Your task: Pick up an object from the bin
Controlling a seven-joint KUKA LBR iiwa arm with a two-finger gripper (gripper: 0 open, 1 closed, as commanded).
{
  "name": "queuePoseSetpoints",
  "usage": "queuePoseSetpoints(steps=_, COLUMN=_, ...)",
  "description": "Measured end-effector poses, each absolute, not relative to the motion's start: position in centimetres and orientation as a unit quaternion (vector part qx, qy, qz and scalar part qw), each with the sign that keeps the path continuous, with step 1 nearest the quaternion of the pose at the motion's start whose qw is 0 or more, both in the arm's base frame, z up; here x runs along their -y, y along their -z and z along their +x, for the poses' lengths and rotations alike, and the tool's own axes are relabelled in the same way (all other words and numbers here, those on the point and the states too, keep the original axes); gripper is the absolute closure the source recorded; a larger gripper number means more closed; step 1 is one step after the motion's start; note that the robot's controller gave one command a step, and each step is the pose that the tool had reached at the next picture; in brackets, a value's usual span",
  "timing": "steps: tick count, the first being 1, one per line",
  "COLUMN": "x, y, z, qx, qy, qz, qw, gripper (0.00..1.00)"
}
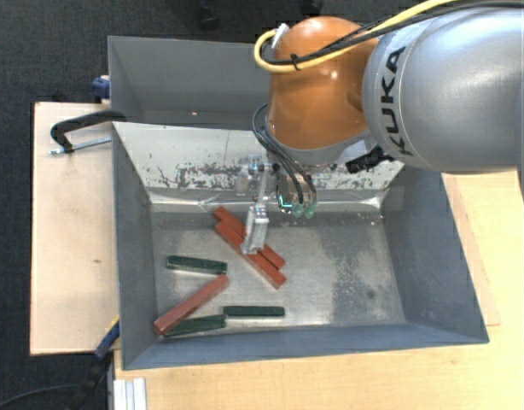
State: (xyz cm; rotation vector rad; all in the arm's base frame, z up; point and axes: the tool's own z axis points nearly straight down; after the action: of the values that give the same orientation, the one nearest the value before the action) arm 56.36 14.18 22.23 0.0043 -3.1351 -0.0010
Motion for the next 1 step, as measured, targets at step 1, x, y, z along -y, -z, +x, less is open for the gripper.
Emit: queuePoseSetpoints(steps=1, x=-12.18, y=-6.89, z=58.0, qx=0.979, qy=0.0, qz=-0.202, qw=0.002, gripper=0.0)
